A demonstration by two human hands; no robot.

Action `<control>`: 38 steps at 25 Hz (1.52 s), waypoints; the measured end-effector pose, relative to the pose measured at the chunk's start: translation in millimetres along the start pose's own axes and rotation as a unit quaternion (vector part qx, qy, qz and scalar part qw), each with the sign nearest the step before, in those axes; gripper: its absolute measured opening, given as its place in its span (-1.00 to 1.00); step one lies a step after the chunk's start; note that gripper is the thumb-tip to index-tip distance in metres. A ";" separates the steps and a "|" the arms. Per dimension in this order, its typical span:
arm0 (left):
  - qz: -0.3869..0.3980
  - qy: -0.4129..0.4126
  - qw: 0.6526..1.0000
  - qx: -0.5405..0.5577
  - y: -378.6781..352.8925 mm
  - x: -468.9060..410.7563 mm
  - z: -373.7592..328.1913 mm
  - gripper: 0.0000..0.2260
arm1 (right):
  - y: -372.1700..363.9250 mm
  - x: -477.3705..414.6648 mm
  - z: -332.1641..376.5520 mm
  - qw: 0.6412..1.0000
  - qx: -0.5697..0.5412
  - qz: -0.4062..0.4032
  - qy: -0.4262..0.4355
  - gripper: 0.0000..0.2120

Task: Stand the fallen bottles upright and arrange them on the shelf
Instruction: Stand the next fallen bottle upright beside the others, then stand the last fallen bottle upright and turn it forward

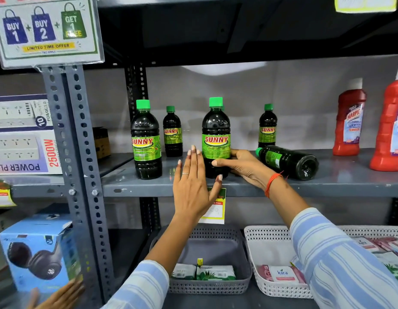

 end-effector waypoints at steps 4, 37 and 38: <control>-0.001 0.010 1.000 -0.014 9.7 0.0 -14.2 -0.30 | -1.0 11.3 10.7 0.999 -0.013 -0.007 0.029 -0.59; 0.127 -0.090 0.987 0.029 1.1 -15.2 -121.2 -0.49 | 139.8 44.1 10.1 0.952 0.208 -0.225 0.002 -0.27; 0.123 -0.090 0.988 0.030 1.0 -14.5 -120.8 -0.50 | 138.6 42.0 8.3 0.942 0.239 -0.235 0.000 -0.23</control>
Point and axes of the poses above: each hand's wrist, its own x-axis away from the middle knuckle, its own y-axis out of the back of the hand, z = x × y, the point moved 3 cm from there along -x, towards the middle knuckle, and after that the axes turned 6 degrees about -x, right-handed, at the moved point
